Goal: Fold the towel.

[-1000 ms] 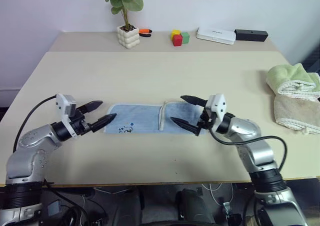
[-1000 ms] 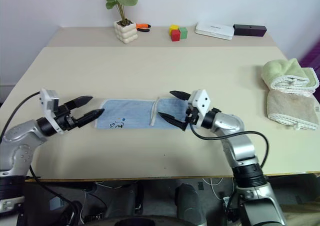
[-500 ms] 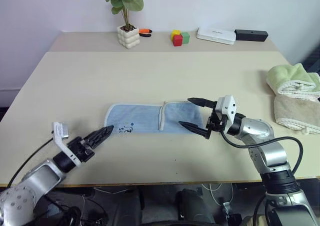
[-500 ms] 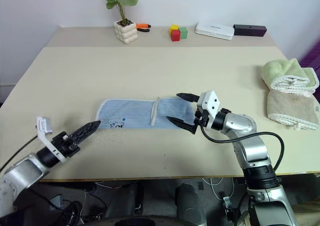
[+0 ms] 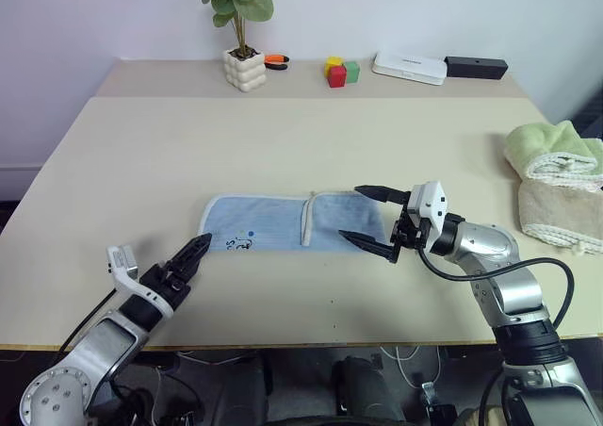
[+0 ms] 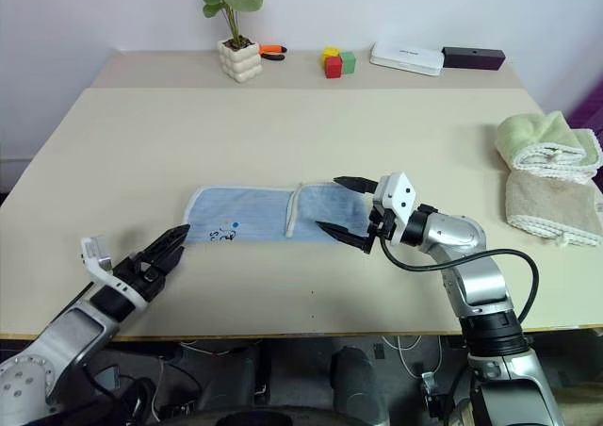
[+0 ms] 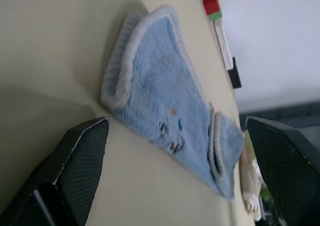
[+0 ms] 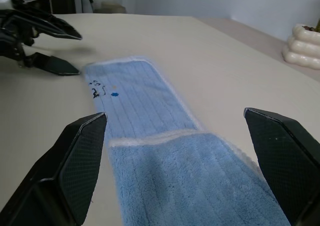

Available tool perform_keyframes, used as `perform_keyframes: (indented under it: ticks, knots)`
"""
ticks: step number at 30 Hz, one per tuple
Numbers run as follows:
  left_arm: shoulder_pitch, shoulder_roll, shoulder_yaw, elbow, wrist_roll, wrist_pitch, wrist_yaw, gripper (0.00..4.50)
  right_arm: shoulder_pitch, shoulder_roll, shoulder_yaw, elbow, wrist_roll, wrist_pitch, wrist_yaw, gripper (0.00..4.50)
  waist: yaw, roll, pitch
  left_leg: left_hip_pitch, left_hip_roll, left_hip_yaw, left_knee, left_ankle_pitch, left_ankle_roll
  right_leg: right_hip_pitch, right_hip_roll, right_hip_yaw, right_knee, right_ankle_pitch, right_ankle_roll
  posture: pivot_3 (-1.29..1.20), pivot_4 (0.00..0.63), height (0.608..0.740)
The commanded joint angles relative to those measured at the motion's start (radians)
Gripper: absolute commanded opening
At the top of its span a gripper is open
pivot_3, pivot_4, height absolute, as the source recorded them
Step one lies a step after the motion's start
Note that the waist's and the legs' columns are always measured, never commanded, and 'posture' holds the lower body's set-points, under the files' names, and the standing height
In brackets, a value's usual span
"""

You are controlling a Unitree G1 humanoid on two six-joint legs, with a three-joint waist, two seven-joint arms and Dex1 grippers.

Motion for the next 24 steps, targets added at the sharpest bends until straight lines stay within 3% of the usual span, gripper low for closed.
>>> perform_keyframes:
  ticks: [1, 5, 8, 14, 21, 24]
  knots:
    - [-0.04, 0.002, -0.018, 0.033, -0.026, -0.019, 0.018, 4.5, -0.003, 0.005, -0.005, -0.038, -0.003, -0.01, -0.013, 4.47, 0.001, 0.0, 0.0, 0.0, 0.0, 0.0, 0.0, 0.0, 0.0, 0.0, 0.0, 0.0, 0.0, 0.0, 0.0, 0.0, 0.15, 0.74]
    - [-0.082, 0.005, -0.041, 0.095, -0.035, -0.014, 0.076, 4.5, -0.001, 0.005, -0.004, -0.045, -0.01, -0.008, -0.022, 4.47, 0.002, 0.0, 0.0, 0.0, 0.0, 0.0, 0.0, 0.0, 0.0, 0.0, 0.0, 0.0, 0.0, 0.0, 0.0, 0.0, 0.15, 0.74]
    - [-0.086, 0.005, -0.062, 0.147, -0.045, 0.013, 0.084, 3.19, -0.004, -0.002, -0.01, -0.046, -0.014, -0.005, -0.028, 4.5, 0.0, 0.0, 0.0, 0.0, 0.0, 0.0, 0.0, 0.0, 0.0, 0.0, 0.0, 0.0, 0.0, 0.0, 0.0, 0.0, 0.15, 0.74]
    - [-0.097, -0.009, -0.046, 0.193, -0.05, -0.004, 0.067, 0.05, 0.011, -0.006, -0.011, -0.052, -0.02, -0.01, -0.034, 4.5, 0.003, 0.005, -0.003, 0.001, -0.001, 0.0, 0.0, 0.0, 0.0, 0.001, 0.0, 0.0, -0.001, 0.0, 0.0, 0.0, 0.15, 0.74]
    - [-0.141, 0.023, -0.027, 0.22, -0.034, -0.011, 0.021, 0.05, 0.013, -0.037, -0.035, -0.022, -0.032, -0.025, -0.022, 4.5, 0.006, 0.006, -0.003, 0.002, -0.001, 0.0, 0.0, 0.0, 0.0, 0.002, 0.0, 0.0, 0.0, 0.0, 0.0, 0.0, 0.15, 0.74]
    - [-0.143, 0.044, -0.037, 0.162, 0.018, -0.016, -0.096, 0.05, 0.038, -0.084, -0.073, -0.011, -0.009, -0.028, 0.01, 4.5, 0.007, 0.005, -0.002, 0.001, -0.001, 0.0, 0.0, 0.0, 0.0, 0.001, 0.0, 0.0, -0.001, 0.0, 0.0, 0.0, 0.15, 0.74]
